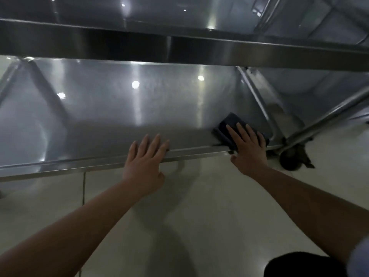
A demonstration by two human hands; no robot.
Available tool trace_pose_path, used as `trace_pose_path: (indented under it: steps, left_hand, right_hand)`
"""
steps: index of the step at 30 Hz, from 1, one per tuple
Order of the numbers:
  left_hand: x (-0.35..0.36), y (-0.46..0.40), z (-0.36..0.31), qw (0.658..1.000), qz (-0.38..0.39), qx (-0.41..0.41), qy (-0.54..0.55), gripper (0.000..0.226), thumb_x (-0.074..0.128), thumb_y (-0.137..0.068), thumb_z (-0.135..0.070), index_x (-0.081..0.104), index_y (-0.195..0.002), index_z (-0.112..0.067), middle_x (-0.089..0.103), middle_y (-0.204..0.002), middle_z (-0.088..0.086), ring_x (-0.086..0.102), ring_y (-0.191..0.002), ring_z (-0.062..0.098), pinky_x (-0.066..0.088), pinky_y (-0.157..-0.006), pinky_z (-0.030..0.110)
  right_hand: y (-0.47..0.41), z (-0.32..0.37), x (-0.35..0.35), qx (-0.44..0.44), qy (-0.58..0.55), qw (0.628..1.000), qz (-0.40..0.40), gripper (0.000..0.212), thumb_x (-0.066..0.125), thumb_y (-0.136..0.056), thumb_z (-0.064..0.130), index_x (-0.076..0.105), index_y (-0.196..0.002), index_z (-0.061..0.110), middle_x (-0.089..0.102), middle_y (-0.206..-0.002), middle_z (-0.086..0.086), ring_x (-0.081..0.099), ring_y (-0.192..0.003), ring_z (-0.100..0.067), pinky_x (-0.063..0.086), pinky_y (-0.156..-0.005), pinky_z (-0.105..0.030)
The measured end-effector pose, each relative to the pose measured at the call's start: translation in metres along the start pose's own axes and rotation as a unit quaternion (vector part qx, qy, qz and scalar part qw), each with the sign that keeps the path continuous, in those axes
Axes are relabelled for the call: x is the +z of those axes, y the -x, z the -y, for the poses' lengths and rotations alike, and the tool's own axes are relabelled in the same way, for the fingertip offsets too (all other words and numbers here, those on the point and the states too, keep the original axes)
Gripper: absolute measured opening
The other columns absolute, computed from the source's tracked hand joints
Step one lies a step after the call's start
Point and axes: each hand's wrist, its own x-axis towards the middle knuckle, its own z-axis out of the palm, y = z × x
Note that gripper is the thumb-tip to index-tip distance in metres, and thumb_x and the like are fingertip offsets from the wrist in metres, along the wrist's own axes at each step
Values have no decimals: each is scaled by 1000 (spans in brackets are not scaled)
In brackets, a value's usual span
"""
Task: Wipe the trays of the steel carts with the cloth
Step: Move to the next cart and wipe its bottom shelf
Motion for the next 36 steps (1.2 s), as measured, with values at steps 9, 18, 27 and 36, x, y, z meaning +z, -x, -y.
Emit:
trace_pose_path:
  steps: [9,18,27,36]
  left_hand:
    - [10,-1,-12,999,-30,8,-8,106,64,-80,-45,-6,-158,-33,-2,-167,-3,-4,-154,26,3,-122,50]
    - [-11,8,38,998,-62,8,6,100,63,-81,-47,3,-159,-33,-2,-168,1,-10,-153,27,-6,-122,48]
    - [-2,25,86,999,-19,-35,-14,107,65,-76,-58,3,-159,-30,6,-166,11,3,-152,34,7,-122,48]
    - [-30,54,70,944,-97,-59,310,86,51,-68,-60,41,-147,-27,36,-151,4,24,-143,28,21,-118,45]
  right_hand:
    - [13,-65,1,147,-47,988,-4,99,64,-81,13,6,-159,34,6,-168,1,-4,-154,-23,-2,-123,-50]
    - [-15,-62,-14,193,-3,973,124,99,61,-88,22,-8,-158,32,-1,-168,-1,-1,-154,-27,6,-122,-54]
    - [14,-24,-38,71,-93,982,147,79,51,-94,6,13,-158,32,16,-167,-3,12,-153,-27,18,-121,-42]
    - [55,122,-142,135,-574,759,274,75,38,-65,-17,69,-122,19,71,-102,-14,64,-86,-33,50,-62,-28]
